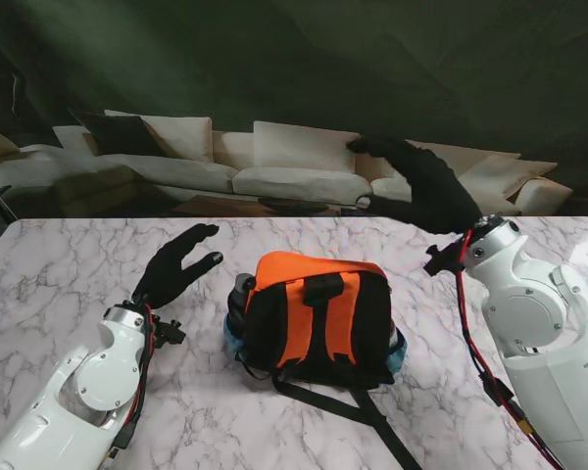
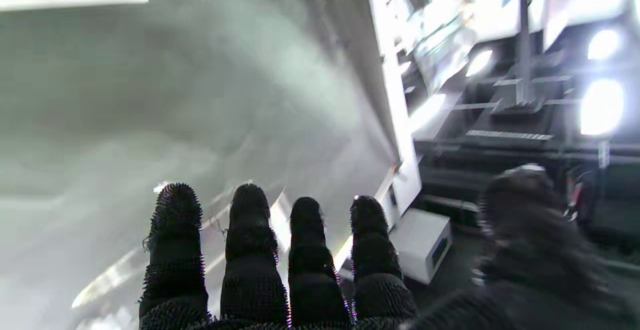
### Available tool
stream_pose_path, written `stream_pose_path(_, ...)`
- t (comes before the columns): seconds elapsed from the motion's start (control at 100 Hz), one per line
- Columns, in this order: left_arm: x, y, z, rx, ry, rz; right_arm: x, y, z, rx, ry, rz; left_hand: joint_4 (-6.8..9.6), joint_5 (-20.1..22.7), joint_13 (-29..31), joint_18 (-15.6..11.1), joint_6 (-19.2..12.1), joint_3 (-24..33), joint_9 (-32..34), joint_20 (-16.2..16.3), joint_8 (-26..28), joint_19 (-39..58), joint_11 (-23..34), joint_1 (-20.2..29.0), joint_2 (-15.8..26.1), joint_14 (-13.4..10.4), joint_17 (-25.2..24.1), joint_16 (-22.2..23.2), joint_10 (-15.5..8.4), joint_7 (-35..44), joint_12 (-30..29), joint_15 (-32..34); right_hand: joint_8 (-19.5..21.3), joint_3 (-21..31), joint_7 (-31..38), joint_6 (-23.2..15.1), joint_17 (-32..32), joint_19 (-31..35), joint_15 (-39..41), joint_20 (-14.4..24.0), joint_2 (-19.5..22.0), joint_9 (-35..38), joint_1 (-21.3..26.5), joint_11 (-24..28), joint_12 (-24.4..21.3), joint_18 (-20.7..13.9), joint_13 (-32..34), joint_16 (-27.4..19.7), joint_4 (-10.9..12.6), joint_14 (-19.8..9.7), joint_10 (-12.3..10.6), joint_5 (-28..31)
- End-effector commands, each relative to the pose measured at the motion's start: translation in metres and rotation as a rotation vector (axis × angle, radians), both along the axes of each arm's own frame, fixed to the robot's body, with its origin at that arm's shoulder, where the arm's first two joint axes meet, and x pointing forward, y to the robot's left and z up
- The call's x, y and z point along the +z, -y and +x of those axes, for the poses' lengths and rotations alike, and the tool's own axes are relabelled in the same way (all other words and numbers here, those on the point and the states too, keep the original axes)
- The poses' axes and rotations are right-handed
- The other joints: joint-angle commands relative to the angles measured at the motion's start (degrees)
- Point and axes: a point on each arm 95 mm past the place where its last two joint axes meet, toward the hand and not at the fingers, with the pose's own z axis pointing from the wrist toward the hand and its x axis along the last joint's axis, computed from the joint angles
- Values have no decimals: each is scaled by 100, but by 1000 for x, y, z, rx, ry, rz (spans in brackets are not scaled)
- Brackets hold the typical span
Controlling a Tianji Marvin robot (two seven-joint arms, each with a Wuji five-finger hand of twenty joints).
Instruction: Put the umbrella and water cup into the side pockets of the backpack
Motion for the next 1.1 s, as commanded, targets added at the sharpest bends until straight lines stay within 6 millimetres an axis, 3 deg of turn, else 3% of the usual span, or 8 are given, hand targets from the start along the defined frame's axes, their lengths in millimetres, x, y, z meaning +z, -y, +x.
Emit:
stream_pose_path(0.0, 0, 3, -1, -1, -4, -10, -5, 8, -3, -66, 1, 29, 127, -82, 42, -10, 53, -9, 204, 152, -40, -175, 149, -39, 303, -93, 11, 41, -41, -28, 111, -6, 94, -699, 173, -225, 86, 173, 67, 86, 622, 217, 898, 52, 55, -140, 195, 212, 236, -160, -163, 210)
stream_pose_path(0.08, 0, 3, -1, 4, 1, -15, -13, 22, -7, -151, 7, 60, 129, -43, 110, -12, 58, -8, 346, 196, -35, -158, 209, -8, 311, -84, 24, 62, -58, -11, 159, 25, 85, -466, 305, -317, 103, 307, 128, 111, 745, 408, 1176, 53, 51, -155, 286, 237, 250, -185, -171, 403)
stream_pose_path(0.1, 0, 3, 0, 5, 2, -16, -15, 26, -9, -168, 6, 66, 128, -23, 126, -9, 58, -12, 379, 209, -33, -145, 224, -7, 308, -80, 37, 67, -58, -2, 172, 32, 5, 189, 370, -330, 100, 332, 130, 52, 628, 430, 854, 46, 62, -158, 287, 230, 179, -179, -175, 407)
stream_pose_path(0.17, 0, 3, 0, 7, 2, -24, -28, 37, -12, -225, -12, 93, 133, 68, 185, -11, 65, -2, 497, 264, -20, -82, 284, 35, 318, -74, 64, 90, -64, 37, 222, 64, -34, 848, 443, -355, 78, 373, 157, 28, 518, 510, 498, 42, 59, -153, 300, 243, 106, -191, -186, 446)
stream_pose_path(0.42, -8, 5, 3, 7, -17, -41, -101, 58, -22, -371, -173, 156, 141, 202, 370, -76, 44, -3, 653, 485, 7, 316, 380, 122, 354, -130, 54, 216, -114, 108, 366, 178, -43, 654, 478, -403, 53, 410, 218, 75, 242, 664, 6, 49, 56, -151, 366, 304, 80, -228, -286, 518)
stream_pose_path(0.71, -25, 13, 11, 17, -89, -79, -176, 46, -28, -423, -369, 235, 148, 338, 517, -67, 72, 2, 821, 526, 25, 579, 539, 211, 382, -122, 22, 310, -135, 186, 440, 271, -93, 88, 516, -440, -128, 236, 123, 261, 620, 673, 13, -38, 45, -199, 245, 415, 95, -285, -365, 500)
stream_pose_path(0.82, -29, 16, 11, 12, -114, -84, -188, 42, -25, -418, -400, 219, 148, 332, 558, -56, 78, 0, 875, 536, 20, 665, 592, 228, 388, -107, 14, 345, -135, 189, 466, 302, -102, 12, 503, -441, -168, 159, 101, 269, 656, 624, 11, -34, 47, -204, 199, 409, 96, -298, -396, 465)
stream_pose_path(1.09, -29, 15, 9, 2, -119, -66, -188, 34, -20, -385, -412, 210, 150, 302, 575, -58, 100, 0, 887, 516, 4, 769, 638, 243, 418, -99, -8, 382, -133, 181, 485, 315, -104, -35, 517, -446, -165, 61, 85, 314, 599, 618, 117, -1, 59, -220, 181, 403, 124, -331, -443, 437)
